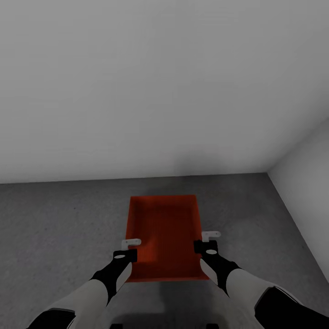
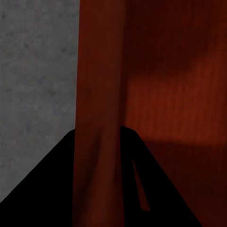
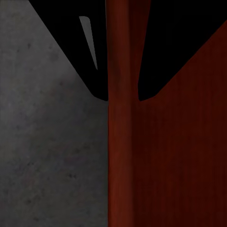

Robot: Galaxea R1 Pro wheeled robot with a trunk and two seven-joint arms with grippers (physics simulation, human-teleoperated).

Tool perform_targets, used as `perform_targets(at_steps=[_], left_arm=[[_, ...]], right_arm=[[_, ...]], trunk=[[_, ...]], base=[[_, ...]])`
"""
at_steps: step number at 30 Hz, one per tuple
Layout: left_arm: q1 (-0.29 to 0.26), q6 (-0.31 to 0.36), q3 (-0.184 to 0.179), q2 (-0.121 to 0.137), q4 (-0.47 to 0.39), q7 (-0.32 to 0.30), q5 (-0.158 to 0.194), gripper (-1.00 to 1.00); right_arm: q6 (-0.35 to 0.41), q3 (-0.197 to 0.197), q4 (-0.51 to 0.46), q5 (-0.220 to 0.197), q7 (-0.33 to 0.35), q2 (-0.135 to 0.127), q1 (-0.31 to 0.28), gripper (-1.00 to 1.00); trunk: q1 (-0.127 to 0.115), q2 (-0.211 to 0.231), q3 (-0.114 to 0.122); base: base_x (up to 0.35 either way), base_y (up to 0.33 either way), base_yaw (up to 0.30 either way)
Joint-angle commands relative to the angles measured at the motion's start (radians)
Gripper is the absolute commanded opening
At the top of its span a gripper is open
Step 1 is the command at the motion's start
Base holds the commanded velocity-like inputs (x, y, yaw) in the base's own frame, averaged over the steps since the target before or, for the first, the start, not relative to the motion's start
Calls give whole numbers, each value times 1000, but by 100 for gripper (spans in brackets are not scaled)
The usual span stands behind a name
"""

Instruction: Move the two storage containers from the living room to the garage. In the garage, place one container on the floor and stack the other container on top of it (either order is fine).

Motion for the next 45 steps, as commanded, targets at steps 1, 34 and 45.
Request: perform_targets(at_steps=[1,34,45], left_arm=[[0,7,14,1,-5,51,-12,-100],[0,7,14,-1,-5,51,-12,-100],[0,7,14,-1,-5,51,-12,-100]], right_arm=[[-7,-12,63,-13,-63,-13,-1,-100],[-3,-12,63,-13,-63,-13,-1,-100],[-3,-12,63,-13,-63,-13,-1,-100]], trunk=[[0,0,0],[0,0,-10],[0,0,-10]], base=[[0,0,0],[0,0,0],[0,0,0]])
